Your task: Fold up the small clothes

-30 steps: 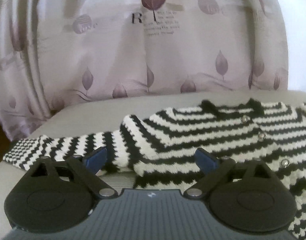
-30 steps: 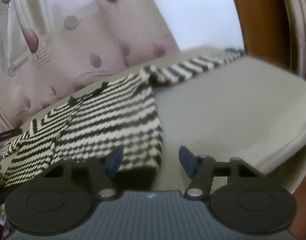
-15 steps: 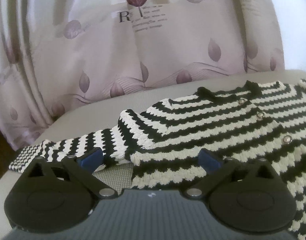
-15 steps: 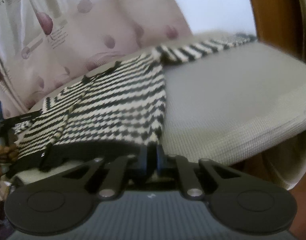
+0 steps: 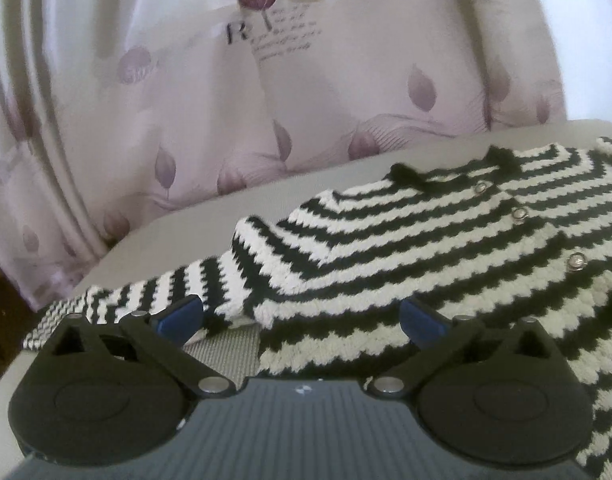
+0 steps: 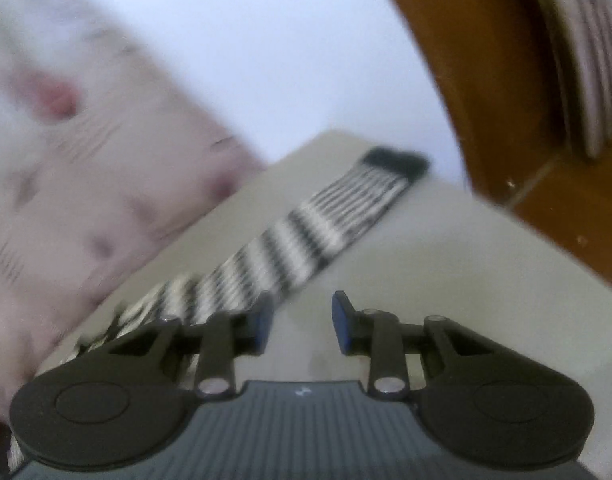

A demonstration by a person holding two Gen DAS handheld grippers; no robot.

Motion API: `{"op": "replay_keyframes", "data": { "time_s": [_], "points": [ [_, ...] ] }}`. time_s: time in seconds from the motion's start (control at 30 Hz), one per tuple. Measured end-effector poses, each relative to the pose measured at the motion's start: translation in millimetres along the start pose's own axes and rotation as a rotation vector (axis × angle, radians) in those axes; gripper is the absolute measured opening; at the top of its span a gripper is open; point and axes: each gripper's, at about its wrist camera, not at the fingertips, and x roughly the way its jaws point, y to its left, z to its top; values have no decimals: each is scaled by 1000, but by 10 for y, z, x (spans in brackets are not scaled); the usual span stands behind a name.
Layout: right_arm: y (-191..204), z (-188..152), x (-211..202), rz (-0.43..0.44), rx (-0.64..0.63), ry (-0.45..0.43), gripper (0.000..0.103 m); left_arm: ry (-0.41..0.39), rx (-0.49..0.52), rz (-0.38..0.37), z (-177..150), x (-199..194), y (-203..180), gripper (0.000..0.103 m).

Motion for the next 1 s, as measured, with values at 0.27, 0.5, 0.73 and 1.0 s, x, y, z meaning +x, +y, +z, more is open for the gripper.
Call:
{"op": "replay_keyframes", "data": {
  "time_s": [0.27,0.5,0.73,1.0],
  "points": [
    [-428,501,960,-70,145,-21,37,98,2,24,16,168,5,103],
    [-432,533,1168,-41,185,-123,63,109,62,58,10,205,-102,103],
    [-318,509,1217,-140,72,-86,8,110,75,76,13,203,-135,103],
    [-742,493,340,-96,338,-304,8,113,27,61,19,205,-47,103]
  ]
}}
